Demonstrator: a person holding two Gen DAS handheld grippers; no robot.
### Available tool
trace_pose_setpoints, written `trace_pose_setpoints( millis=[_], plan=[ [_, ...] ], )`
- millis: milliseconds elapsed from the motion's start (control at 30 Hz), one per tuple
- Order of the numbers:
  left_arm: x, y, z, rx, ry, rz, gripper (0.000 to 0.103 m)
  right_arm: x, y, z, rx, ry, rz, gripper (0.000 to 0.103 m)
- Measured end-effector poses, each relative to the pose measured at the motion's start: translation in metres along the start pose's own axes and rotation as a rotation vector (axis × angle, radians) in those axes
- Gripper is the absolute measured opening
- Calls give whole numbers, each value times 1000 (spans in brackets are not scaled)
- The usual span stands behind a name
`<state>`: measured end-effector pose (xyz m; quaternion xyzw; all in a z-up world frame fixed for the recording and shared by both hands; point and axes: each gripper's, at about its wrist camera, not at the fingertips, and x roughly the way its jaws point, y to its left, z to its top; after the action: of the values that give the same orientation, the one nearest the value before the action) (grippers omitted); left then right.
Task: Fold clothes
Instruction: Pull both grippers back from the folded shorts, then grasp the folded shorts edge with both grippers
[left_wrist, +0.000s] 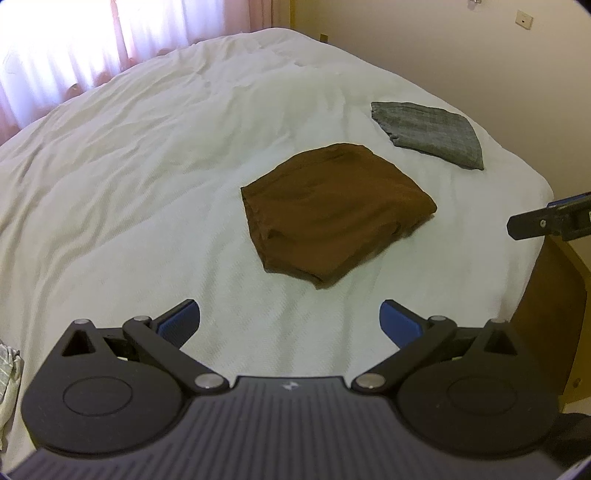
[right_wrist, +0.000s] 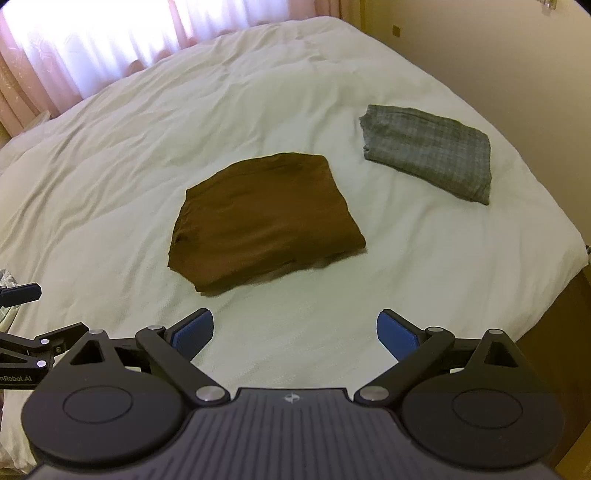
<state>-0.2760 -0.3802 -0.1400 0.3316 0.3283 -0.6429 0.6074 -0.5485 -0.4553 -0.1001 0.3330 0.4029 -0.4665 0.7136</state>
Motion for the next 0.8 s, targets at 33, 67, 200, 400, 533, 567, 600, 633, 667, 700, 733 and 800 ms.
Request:
trace_pose_setpoints(
  millis=[33,67,200,400,533,567,600,633,667,700,733,800],
  plan=[
    [2,-2,1,4,-2,4,102,1,-1,1,-4,0,0,98],
    [4,-4,3,9,-4,8,102,3,-2,3,-11,3,0,98],
    [22,-29,5,131,-57,39,102,16,-7,10,-85,10,10,98],
    [72,-82,5,377,-89,132,102,50,1,3,-665,-88,-84,94],
    [126,-119,-3,541,-41,187,102,98,-7,-24,-1105,-190,-106,80],
    [142,-127,-4,578,-29,199,102,113,-11,-29,-1183,-182,-93,75],
    [154,-133,-6,607,-29,208,102,128,-15,-35,-1257,-172,-78,73],
    [167,-139,-7,640,-30,213,102,142,-19,-40,-1325,-178,-73,73],
    [178,-142,-8,665,-30,216,102,153,-21,-43,-1378,-196,-68,73],
    [189,-146,-10,689,-29,219,101,164,-24,-46,-1429,-216,-63,74],
    [199,-148,-10,706,-29,221,101,173,-27,-48,-1463,-238,-59,74],
    [221,-150,-13,740,-21,221,100,193,-29,-48,-1503,-278,-62,75]
  ],
)
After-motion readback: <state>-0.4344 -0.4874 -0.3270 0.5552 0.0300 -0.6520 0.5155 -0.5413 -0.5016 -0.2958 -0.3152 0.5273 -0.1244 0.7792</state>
